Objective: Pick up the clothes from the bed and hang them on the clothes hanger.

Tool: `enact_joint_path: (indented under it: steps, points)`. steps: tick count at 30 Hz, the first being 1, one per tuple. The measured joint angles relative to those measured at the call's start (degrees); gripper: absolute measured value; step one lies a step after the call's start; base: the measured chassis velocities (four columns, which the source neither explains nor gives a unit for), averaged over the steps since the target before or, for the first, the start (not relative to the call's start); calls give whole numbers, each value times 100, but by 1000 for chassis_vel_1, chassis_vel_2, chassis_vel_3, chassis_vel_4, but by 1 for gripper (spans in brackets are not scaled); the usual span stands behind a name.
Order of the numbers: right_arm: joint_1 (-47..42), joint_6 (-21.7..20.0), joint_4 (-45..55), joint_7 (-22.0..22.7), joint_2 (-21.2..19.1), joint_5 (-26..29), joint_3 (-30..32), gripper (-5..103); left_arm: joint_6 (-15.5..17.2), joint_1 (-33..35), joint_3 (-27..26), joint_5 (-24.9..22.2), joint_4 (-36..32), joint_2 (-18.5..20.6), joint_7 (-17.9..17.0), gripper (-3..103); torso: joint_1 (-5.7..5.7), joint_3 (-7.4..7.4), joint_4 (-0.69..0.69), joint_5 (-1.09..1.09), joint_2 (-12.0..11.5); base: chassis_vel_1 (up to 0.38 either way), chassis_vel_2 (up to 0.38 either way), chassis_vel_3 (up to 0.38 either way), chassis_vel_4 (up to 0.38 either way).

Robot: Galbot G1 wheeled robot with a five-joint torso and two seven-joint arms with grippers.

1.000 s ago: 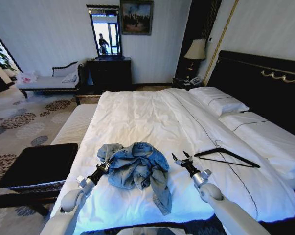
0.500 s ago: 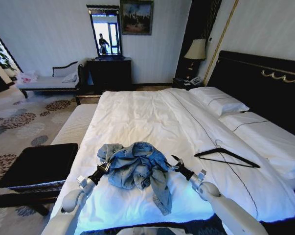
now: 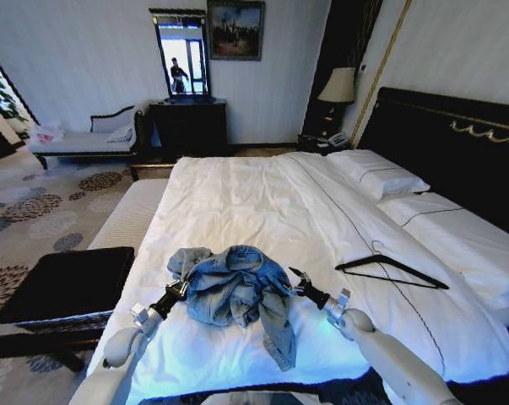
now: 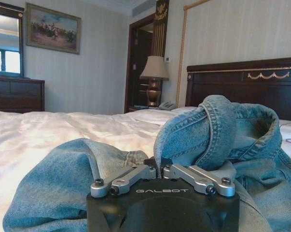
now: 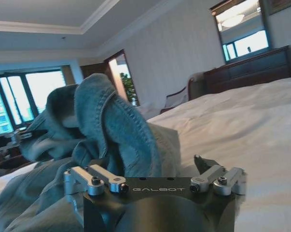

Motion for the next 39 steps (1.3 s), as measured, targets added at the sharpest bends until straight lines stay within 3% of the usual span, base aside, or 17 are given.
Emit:
enact_joint_path:
  steps: [6,8,14,18,20,23,25,27,32,35,39]
  points:
    - [-1,17,-16,-115,6,-77,40,78,-3,-6,9,0,-10,90,-3,2,0,0,0,0,0,0,0,0,0]
    - [-18,30,53,-23,20,-69,53,67,-3,-8,14,-12,-19,105,-11,2,0,0,0,0,0,0,0,0,0]
    - [-39,35,164,154,71,-44,53,50,-3,-8,22,-58,-20,141,-27,2,0,0,0,0,0,0,0,0,0]
    - [-62,72,182,188,121,-45,54,28,7,-7,19,-163,-53,188,-56,2,0,0,0,-1,0,0,0,0,0]
    - [-71,89,182,186,136,-42,57,28,11,-7,18,-195,-52,202,-64,2,0,0,0,0,0,0,0,0,0]
    - [-118,131,227,140,178,-46,70,12,18,-14,13,-283,-26,244,-105,2,0,0,0,0,0,0,0,0,0]
    - [-142,145,277,117,183,-47,77,12,22,-21,13,-315,-27,248,-119,2,0,0,0,0,0,0,0,0,0]
    - [-186,219,389,90,185,-43,92,3,35,-43,14,-415,-67,252,-176,2,0,0,0,-1,0,0,0,0,0]
    - [-268,435,766,113,171,67,175,1,28,-114,36,-660,-227,254,-365,2,0,0,0,0,-1,0,0,0,0]
    - [-280,511,1046,254,153,53,264,1,19,-161,40,-796,-444,263,-531,2,0,0,0,0,-1,0,0,0,0]
    - [-171,633,1563,817,74,-35,372,1,117,-320,-38,-1151,-1021,320,-837,2,0,0,0,0,-1,0,0,0,0]
